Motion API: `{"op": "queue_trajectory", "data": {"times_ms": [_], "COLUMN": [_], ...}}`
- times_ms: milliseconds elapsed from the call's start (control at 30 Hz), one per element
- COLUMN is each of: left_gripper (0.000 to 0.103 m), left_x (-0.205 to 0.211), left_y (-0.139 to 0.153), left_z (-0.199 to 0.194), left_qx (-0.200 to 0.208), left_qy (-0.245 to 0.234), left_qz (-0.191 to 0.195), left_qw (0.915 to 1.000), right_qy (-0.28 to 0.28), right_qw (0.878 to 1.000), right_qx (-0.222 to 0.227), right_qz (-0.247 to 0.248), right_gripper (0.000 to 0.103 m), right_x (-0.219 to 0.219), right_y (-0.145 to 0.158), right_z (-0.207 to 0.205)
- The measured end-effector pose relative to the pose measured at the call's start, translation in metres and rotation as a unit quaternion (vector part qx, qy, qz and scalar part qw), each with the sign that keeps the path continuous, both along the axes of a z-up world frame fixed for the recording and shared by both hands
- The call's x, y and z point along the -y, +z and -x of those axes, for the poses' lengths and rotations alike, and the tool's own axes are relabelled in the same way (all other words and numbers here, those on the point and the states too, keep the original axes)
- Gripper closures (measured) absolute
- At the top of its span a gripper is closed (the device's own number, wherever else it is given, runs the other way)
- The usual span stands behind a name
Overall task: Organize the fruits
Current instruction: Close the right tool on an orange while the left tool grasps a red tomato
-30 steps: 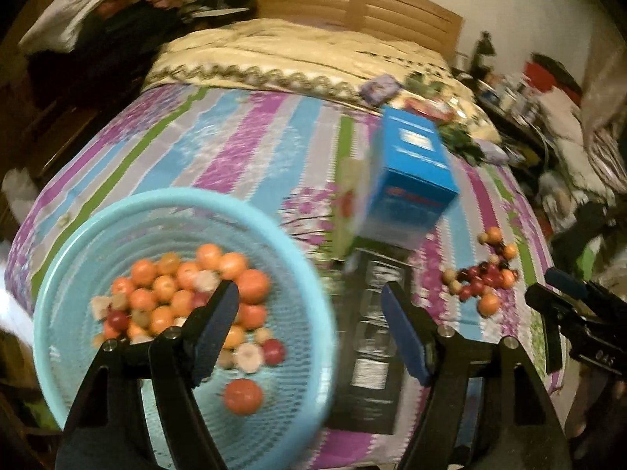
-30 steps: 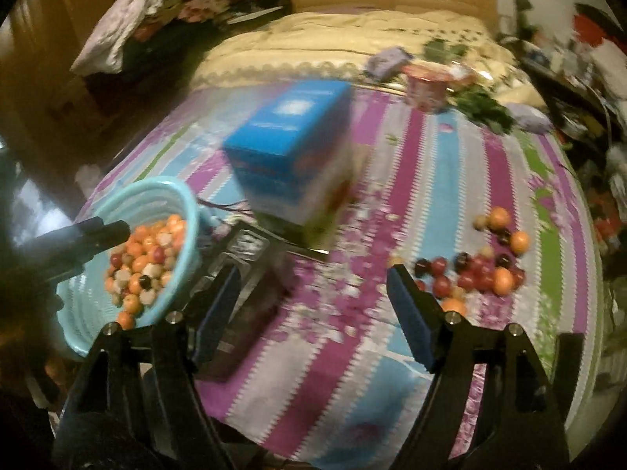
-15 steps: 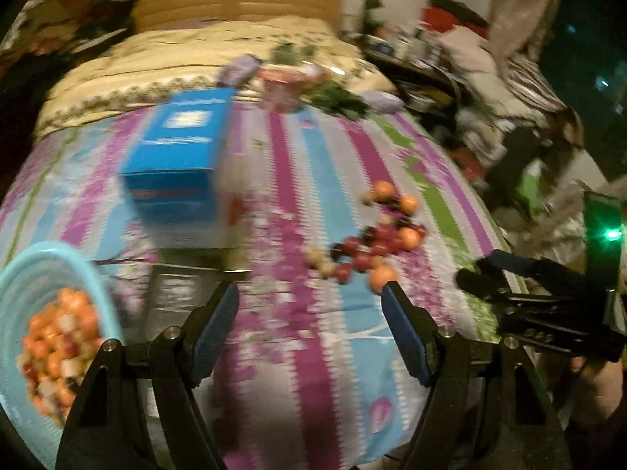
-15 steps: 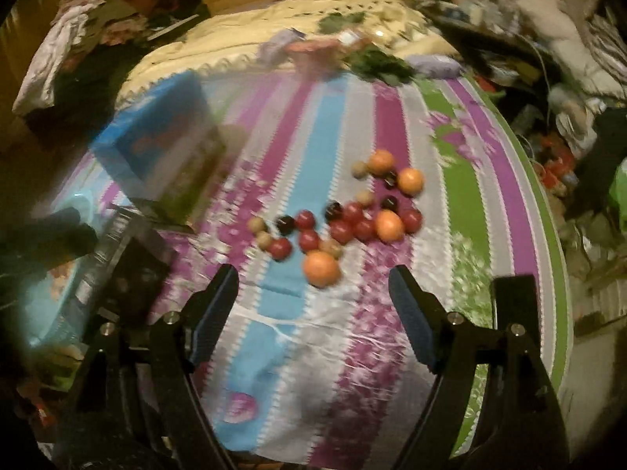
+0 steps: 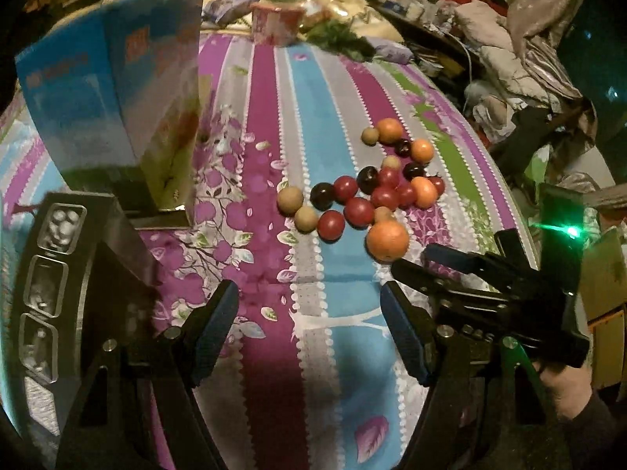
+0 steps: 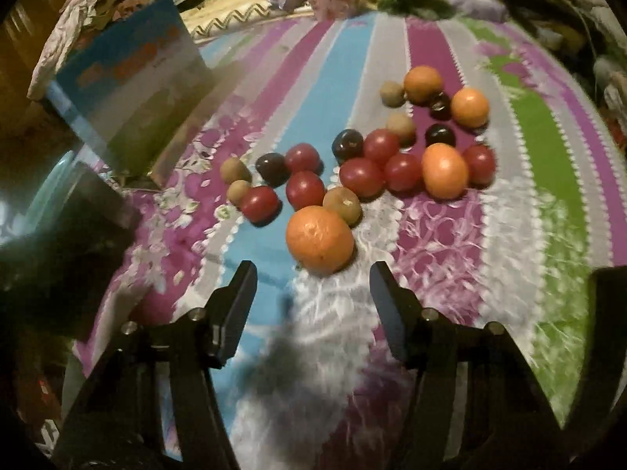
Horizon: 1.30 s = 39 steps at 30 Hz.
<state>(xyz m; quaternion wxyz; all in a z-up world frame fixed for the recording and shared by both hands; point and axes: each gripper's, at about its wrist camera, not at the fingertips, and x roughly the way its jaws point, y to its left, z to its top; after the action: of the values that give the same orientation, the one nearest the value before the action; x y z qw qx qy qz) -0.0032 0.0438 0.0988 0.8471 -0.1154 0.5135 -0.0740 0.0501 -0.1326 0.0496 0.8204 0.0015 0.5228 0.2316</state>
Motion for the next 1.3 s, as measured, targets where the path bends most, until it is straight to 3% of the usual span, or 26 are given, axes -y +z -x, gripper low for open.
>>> {"op": "queue_trajectory", "data": {"times_ms": [33,67,100,300,367,433,600,1133,1200,1233,1300], "left_gripper": [0.029,0.033,0.037,0.049,0.059,0.064,0.064,0.064,0.067,0.075,0.076], "left_x": [0.000,0.000,0.001,0.019,0.027,0.033,0.034,0.038,0.036,0.035,0.033], "left_y": [-0.004,-0.008,-0.013,-0.042,-0.052,-0.059,-0.073,-0.082,-0.082,-0.082,-0.080], "left_z": [-0.002,-0.005,-0.008,-0.027,-0.034,-0.040,-0.053,-0.079,-0.080,-0.079,-0.077], "left_qx": [-0.001,-0.004,-0.007,-0.013,-0.009,-0.006,0.005,0.060,0.062,0.063,0.069], "left_qy": [0.001,0.003,0.004,-0.023,-0.042,-0.051,-0.038,-0.051,-0.047,-0.046,-0.045], "left_qz": [0.004,0.010,0.016,0.051,0.063,0.068,0.056,0.051,0.051,0.049,0.042], "left_qw": [1.0000,0.9999,0.9998,0.9984,0.9971,0.9963,0.9977,0.9956,0.9957,0.9957,0.9957], "right_qy": [-0.001,-0.001,0.001,-0.002,-0.014,-0.025,-0.022,-0.014,-0.014,-0.014,-0.012], "right_qw": [1.000,1.000,1.000,1.000,1.000,0.999,0.999,0.999,0.999,0.999,0.999], "right_qx": [-0.003,-0.006,-0.009,0.004,0.011,0.017,0.025,0.001,0.004,0.005,0.007], "right_qz": [0.005,0.009,0.012,-0.002,-0.013,-0.022,-0.027,-0.043,-0.044,-0.046,-0.049], "right_gripper": [0.043,0.050,0.066,0.069,0.075,0.075,0.075,0.071,0.071,0.071,0.071], "right_x": [-0.002,-0.004,-0.005,0.006,0.018,0.031,0.041,0.040,0.038,0.037,0.034], "right_y": [-0.005,-0.010,-0.013,-0.004,0.004,0.012,0.022,0.000,0.000,0.000,0.001], "right_z": [-0.004,-0.007,-0.009,0.001,0.006,0.012,0.017,0.014,0.012,0.009,0.006]}}
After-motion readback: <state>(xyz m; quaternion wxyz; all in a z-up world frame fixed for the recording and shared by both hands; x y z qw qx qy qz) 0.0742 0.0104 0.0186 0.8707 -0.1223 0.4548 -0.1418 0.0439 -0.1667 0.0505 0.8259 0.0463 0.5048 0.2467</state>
